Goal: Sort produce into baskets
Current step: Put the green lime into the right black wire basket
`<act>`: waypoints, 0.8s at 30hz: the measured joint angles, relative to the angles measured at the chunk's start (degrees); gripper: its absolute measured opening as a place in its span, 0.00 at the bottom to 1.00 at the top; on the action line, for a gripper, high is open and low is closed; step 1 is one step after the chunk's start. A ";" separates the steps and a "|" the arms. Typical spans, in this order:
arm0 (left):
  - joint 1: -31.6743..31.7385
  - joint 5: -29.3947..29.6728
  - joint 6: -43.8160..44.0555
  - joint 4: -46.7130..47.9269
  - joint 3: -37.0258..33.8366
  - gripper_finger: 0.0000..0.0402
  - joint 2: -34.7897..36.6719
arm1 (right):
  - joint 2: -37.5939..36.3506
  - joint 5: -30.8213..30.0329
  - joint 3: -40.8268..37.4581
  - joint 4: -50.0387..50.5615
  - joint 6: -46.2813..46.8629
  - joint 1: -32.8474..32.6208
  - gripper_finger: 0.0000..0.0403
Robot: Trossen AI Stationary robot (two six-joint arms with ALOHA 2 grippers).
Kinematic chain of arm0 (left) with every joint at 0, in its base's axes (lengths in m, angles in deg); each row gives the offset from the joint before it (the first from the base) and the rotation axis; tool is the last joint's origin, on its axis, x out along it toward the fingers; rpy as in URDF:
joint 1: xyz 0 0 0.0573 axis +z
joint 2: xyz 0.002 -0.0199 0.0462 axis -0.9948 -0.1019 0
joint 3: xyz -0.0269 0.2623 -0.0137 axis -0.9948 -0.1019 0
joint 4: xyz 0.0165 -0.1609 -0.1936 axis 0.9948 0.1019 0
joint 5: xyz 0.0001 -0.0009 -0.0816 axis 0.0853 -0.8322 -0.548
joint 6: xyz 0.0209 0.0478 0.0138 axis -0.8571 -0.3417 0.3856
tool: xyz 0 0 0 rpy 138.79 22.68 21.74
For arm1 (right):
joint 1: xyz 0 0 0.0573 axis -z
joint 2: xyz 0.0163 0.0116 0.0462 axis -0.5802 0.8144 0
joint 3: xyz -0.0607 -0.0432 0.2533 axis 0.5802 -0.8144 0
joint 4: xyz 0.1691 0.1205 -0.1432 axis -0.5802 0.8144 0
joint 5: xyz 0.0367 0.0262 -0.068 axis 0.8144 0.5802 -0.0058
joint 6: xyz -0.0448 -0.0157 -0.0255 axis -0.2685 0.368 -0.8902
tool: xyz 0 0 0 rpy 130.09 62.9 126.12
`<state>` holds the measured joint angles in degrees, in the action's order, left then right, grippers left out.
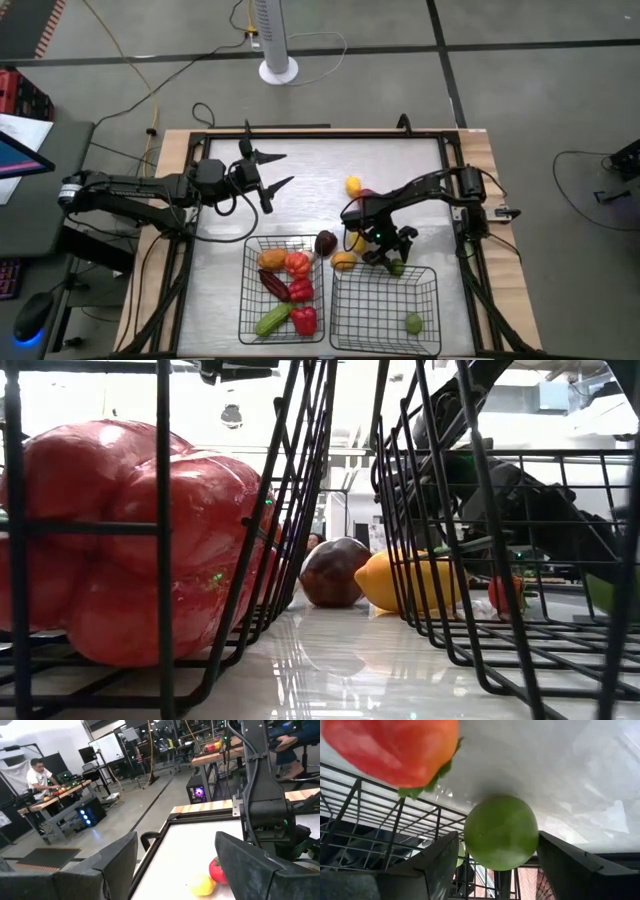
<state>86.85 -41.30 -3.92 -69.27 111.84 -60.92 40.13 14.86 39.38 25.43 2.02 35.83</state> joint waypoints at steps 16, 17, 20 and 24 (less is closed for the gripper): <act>0.02 0.07 0.22 0.28 0.00 0.63 0.00 | -0.09 0.31 -3.10 -0.22 -0.72 0.23 0.57; 0.02 0.08 0.22 0.27 0.00 0.63 -0.01 | -0.09 0.23 -3.10 -0.22 -0.77 0.39 0.57; 0.02 0.09 0.22 0.25 0.00 0.63 0.00 | -0.09 0.12 -3.10 0.18 -1.49 0.83 0.57; 0.02 0.11 0.22 0.22 0.00 0.63 0.00 | -0.10 -0.64 -3.10 2.22 -3.77 2.14 0.56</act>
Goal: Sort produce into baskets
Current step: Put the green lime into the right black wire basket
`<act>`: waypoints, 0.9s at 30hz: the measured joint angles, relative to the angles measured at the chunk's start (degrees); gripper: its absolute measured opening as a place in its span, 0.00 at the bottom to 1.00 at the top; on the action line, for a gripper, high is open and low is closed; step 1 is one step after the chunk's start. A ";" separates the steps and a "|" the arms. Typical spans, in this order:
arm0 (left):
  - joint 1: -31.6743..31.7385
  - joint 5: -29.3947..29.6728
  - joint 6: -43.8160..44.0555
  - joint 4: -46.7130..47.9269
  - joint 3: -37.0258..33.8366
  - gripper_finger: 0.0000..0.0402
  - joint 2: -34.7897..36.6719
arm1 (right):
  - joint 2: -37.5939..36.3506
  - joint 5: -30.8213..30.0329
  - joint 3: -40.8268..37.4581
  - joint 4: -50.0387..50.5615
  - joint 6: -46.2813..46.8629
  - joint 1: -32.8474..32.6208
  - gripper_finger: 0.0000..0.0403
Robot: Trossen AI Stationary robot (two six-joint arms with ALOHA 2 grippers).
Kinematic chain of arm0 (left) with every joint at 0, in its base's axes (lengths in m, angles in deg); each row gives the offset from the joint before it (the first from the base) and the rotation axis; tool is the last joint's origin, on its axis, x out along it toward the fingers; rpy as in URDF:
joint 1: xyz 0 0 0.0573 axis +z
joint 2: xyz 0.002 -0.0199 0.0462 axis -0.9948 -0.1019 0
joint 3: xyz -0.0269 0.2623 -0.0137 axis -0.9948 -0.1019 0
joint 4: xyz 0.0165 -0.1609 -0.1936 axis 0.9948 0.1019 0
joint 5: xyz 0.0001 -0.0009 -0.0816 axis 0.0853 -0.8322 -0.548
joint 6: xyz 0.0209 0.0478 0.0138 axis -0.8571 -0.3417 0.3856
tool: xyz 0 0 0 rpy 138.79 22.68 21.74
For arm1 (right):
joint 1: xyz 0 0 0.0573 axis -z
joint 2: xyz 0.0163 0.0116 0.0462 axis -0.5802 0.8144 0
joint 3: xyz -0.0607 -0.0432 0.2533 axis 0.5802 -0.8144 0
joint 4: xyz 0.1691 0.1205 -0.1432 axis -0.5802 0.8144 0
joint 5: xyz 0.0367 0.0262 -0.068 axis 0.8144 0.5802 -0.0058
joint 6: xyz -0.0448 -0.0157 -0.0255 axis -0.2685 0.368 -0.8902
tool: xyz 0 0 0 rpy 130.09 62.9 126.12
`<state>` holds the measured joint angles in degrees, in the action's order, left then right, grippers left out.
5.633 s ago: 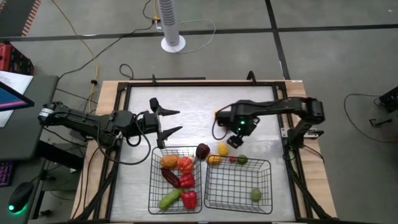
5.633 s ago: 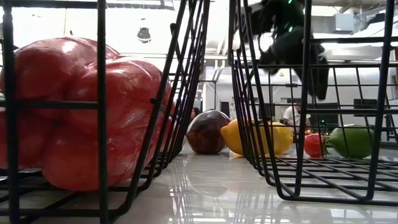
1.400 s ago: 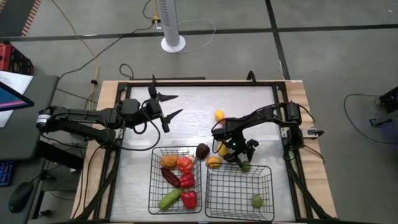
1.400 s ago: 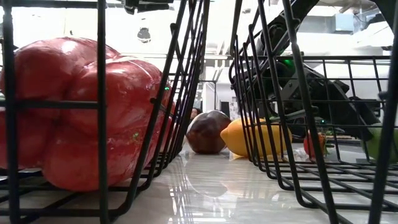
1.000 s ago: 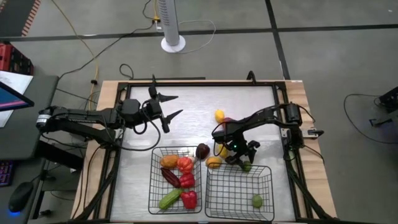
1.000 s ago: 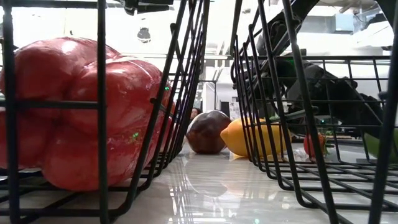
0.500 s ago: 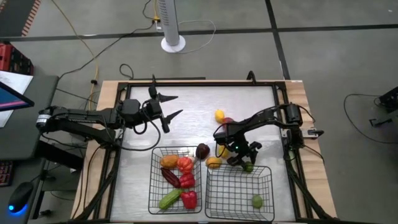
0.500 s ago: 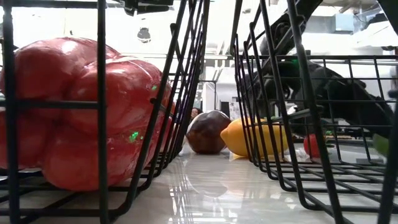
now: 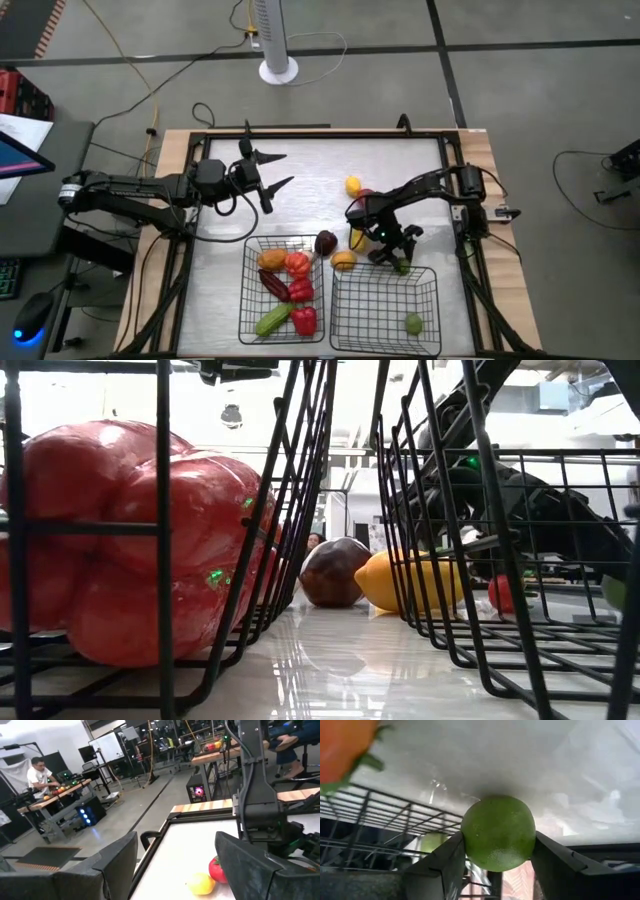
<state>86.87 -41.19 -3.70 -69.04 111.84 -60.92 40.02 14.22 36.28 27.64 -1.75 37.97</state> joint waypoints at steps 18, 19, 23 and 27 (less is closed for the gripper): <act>0.00 0.41 0.49 1.26 0.00 0.63 0.00 | -6.18 -8.57 20.26 20.01 -6.49 5.11 0.56; 0.00 0.49 0.72 1.51 0.00 0.63 0.00 | -7.58 -8.56 21.65 20.17 -4.85 5.10 0.56; 0.00 0.70 1.44 1.67 0.00 0.63 0.00 | -13.95 -8.61 23.91 19.90 2.85 4.43 0.56; 0.00 0.76 1.85 1.68 0.00 0.63 0.00 | -18.87 -9.17 23.91 19.73 9.16 1.53 0.56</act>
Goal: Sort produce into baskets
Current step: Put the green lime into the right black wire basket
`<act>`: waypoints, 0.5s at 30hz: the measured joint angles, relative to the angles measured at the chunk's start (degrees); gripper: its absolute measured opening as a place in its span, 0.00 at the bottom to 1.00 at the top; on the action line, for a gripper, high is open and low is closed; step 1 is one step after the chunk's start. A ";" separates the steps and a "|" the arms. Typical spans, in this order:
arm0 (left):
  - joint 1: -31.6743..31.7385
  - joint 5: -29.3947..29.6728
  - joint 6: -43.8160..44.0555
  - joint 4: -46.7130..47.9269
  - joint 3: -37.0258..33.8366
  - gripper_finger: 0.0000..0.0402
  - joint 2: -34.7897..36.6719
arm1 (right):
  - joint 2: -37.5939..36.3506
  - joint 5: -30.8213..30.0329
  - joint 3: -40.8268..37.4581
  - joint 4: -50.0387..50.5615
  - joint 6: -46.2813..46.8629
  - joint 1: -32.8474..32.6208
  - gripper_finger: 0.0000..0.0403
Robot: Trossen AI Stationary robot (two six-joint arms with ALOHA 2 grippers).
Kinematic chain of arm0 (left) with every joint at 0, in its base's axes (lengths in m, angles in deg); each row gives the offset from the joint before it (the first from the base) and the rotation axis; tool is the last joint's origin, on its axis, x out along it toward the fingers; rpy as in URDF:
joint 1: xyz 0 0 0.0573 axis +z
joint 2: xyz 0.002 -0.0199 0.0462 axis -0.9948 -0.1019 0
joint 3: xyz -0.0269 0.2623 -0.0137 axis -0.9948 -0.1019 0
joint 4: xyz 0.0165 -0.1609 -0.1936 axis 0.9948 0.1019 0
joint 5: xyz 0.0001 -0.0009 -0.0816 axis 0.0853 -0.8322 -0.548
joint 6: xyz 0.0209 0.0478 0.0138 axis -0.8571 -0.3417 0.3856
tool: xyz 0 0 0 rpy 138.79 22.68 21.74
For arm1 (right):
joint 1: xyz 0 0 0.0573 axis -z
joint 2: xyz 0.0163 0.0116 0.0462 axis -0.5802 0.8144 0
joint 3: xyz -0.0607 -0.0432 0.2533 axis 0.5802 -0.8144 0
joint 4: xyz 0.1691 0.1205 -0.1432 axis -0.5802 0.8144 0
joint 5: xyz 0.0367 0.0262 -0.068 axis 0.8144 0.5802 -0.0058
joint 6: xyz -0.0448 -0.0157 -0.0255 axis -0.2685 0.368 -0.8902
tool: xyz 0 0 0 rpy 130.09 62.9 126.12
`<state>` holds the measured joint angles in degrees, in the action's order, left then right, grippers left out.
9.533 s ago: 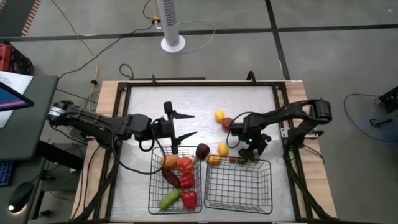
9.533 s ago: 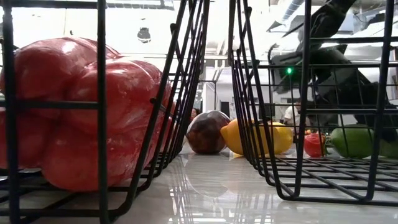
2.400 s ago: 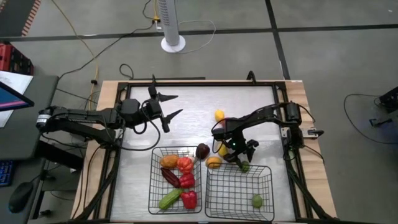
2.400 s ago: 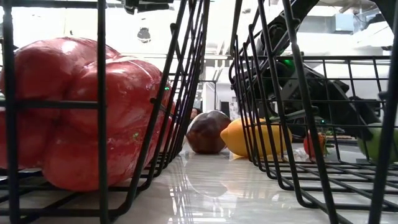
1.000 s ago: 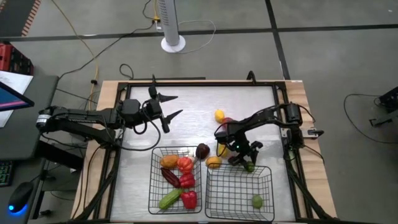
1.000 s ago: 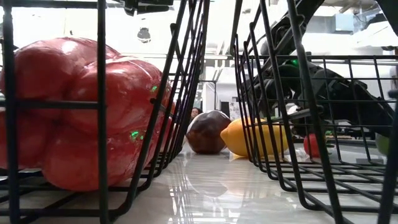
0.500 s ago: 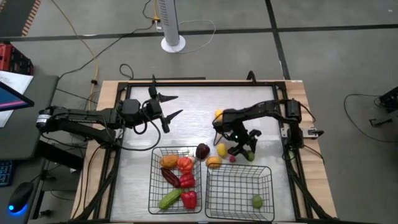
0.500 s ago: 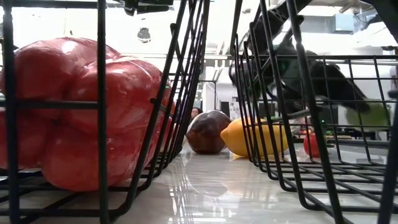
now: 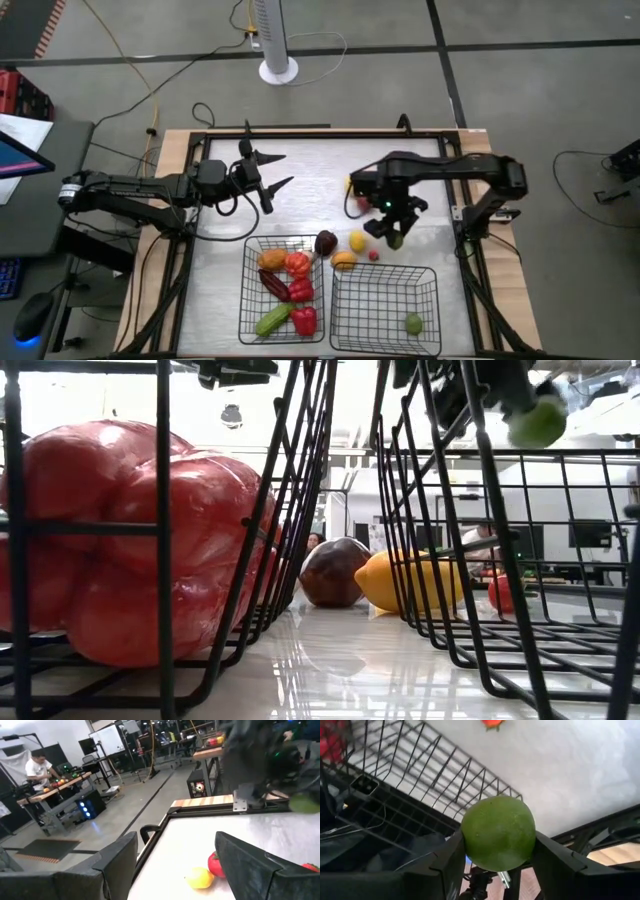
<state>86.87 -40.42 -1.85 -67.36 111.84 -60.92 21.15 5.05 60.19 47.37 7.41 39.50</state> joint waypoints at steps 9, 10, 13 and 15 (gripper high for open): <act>0.00 0.00 1.06 0.01 0.00 0.63 0.00 | -2.44 3.73 0.00 -6.63 3.22 -11.68 0.58; 0.00 0.00 1.19 0.00 0.00 0.63 0.00 | -2.32 3.72 0.00 -7.67 3.22 -13.01 0.58; 0.00 -0.02 1.21 0.01 0.00 0.63 0.00 | -1.38 3.71 -0.04 -8.58 2.95 -15.94 0.59; 0.00 -0.02 1.36 -0.01 0.00 0.63 0.00 | -0.33 3.80 -0.04 -8.56 3.27 -16.58 0.60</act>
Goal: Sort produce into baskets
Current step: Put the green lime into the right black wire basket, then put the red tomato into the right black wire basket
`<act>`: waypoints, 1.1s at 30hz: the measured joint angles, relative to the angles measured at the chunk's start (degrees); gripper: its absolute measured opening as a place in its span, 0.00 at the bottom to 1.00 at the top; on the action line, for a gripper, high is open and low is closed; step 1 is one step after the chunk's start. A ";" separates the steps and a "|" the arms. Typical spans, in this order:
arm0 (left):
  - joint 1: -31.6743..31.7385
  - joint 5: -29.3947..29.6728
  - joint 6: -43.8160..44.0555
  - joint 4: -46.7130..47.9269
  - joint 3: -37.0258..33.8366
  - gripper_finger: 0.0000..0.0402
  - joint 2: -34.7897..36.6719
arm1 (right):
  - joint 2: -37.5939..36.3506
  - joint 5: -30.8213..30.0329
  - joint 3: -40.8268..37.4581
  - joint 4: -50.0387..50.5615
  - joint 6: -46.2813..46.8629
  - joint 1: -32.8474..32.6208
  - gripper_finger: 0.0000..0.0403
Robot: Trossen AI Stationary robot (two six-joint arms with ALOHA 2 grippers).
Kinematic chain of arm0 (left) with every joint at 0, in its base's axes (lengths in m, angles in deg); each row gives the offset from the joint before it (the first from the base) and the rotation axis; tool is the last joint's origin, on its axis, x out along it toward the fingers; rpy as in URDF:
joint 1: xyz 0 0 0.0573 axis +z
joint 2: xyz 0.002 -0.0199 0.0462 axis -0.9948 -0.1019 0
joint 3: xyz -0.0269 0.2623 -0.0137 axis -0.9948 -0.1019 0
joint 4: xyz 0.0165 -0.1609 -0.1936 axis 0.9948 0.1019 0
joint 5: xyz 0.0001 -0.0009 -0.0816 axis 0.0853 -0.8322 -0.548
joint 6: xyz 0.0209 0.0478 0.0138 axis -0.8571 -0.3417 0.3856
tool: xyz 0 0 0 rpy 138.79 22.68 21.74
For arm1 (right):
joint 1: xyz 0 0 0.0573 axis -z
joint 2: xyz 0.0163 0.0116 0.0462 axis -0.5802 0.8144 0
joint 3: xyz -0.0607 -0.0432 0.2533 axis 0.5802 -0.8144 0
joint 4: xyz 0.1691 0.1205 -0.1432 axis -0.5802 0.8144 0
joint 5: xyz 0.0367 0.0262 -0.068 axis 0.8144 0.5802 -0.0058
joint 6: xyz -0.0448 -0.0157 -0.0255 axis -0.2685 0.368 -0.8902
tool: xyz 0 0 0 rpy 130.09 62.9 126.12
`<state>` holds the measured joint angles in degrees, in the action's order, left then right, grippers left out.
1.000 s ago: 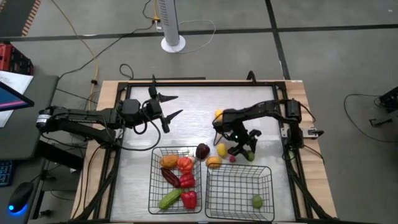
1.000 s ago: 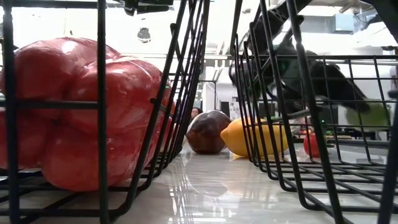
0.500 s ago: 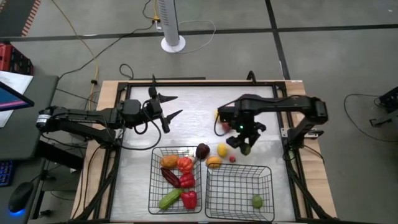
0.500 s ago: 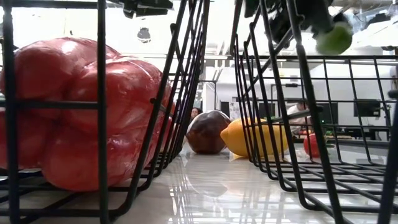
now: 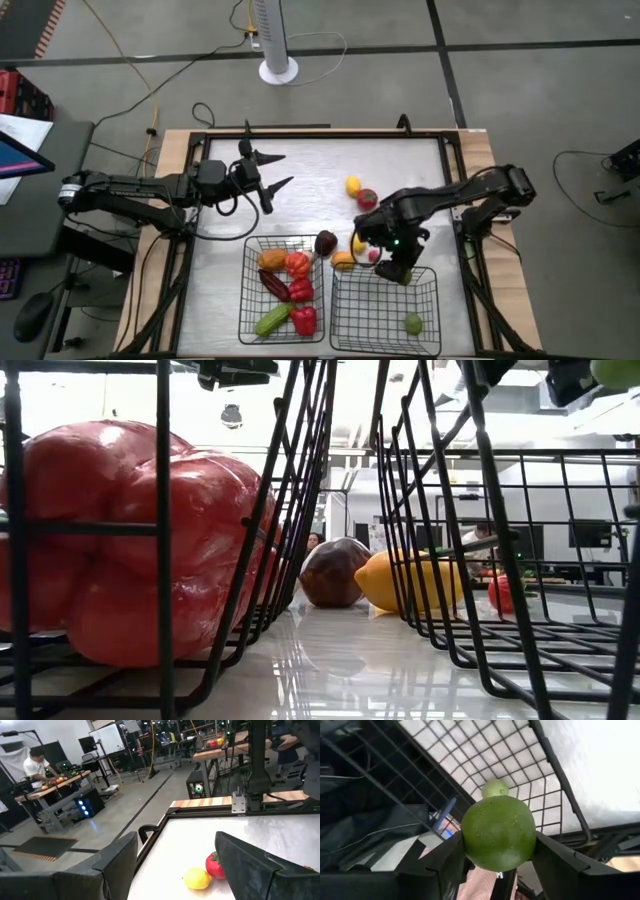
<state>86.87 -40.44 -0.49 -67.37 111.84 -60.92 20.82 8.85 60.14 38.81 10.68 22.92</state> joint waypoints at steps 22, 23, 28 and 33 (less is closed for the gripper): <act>0.00 0.00 0.03 0.94 0.00 0.63 0.00 | 4.14 -5.52 0.00 2.34 -13.22 4.33 0.77; 0.00 0.31 0.03 1.16 0.00 0.63 0.00 | 4.22 -6.09 0.00 1.52 -15.06 3.86 0.77; 0.02 1.27 -0.17 1.34 0.00 0.63 0.00 | 4.27 -13.17 0.00 -4.54 -20.77 1.38 0.77; 0.00 1.29 -0.12 0.96 0.00 0.63 -0.01 | 4.25 -21.72 0.00 -4.85 -25.28 -1.42 0.77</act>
<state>86.87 -39.15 -0.62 -66.41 111.84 -60.93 25.07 -12.88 60.14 33.96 -14.60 21.50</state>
